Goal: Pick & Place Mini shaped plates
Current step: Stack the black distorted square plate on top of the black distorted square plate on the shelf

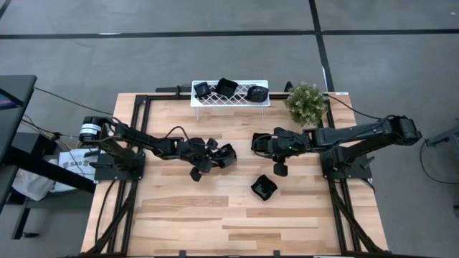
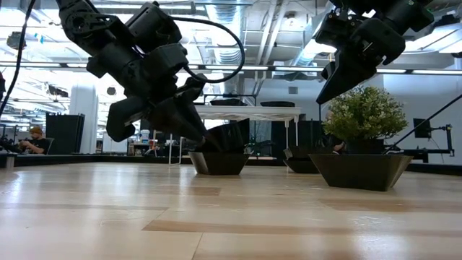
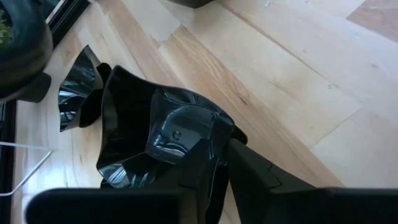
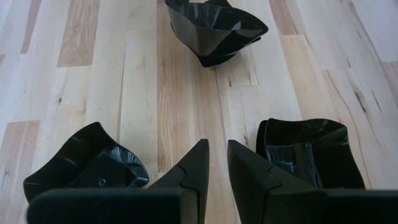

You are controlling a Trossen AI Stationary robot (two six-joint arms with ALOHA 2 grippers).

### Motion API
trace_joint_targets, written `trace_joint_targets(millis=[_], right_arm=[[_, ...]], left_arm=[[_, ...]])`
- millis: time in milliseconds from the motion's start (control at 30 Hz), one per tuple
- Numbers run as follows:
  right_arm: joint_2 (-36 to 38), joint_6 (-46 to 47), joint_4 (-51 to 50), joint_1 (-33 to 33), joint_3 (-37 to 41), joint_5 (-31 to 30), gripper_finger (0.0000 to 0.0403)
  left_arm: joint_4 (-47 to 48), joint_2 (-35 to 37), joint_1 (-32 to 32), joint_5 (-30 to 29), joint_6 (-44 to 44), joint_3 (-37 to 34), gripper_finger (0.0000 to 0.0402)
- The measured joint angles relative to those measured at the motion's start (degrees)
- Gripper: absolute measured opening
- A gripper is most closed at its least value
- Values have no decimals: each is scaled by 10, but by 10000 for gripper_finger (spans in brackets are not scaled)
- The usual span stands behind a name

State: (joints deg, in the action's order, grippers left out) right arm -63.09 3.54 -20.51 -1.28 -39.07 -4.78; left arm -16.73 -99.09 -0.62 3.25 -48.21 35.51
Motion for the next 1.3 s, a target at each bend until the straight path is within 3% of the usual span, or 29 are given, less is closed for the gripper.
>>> trace_joint_targets(millis=[233, 500, 1067, 1300], right_arm=[[0, 0, 0, 0, 0, 0, 53], [0, 1, 0, 0, 0, 0, 53], [0, 1, 0, 0, 0, 0, 53], [0, 1, 0, 0, 0, 0, 53]], left_arm=[[0, 0, 0, 0, 0, 0, 8], [-1, 1, -6, -8, -34, 0, 5], [-1, 108, -35, -129, -56, 0, 4], [-1, 193, -34, -227, -55, 0, 6]])
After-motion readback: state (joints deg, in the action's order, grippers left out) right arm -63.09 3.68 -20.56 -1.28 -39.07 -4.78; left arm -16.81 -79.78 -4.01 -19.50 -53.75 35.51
